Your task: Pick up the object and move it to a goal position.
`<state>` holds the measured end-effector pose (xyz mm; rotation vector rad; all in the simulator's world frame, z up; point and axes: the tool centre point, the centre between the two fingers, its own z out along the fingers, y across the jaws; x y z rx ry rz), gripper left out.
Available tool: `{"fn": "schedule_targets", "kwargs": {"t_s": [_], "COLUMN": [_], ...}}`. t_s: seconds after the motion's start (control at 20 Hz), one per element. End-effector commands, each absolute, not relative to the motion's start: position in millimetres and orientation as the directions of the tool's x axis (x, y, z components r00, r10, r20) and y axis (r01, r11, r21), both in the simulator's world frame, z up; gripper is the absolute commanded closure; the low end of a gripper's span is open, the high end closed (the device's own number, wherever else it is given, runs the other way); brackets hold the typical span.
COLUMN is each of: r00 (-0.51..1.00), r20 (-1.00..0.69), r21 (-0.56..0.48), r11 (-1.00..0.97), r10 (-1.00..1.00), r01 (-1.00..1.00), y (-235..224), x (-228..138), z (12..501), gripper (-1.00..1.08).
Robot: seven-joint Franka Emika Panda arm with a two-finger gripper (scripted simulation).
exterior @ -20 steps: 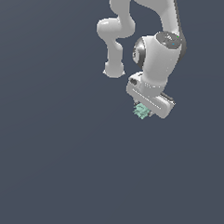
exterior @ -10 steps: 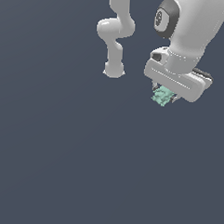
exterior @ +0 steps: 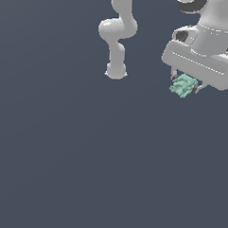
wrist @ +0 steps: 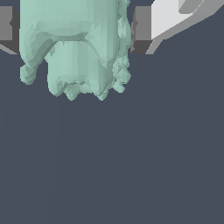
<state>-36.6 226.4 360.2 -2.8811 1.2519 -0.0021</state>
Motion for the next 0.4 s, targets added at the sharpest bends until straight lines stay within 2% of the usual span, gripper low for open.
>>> {"fn": "schedule_targets", "kwargs": {"t_s": [0.0, 0.35], "r00": [0.682, 0.682], "r20": [0.001, 0.0], "r21": [0.0, 0.0], "r11": [-0.682, -0.682], "r10": [-0.731, -0.731], "r01": [-0.731, -0.731], "y": [231.0, 235.8], "x": [-35.3, -33.6], "z": [368.7, 377.1], "gripper": [1.08, 1.08]}}
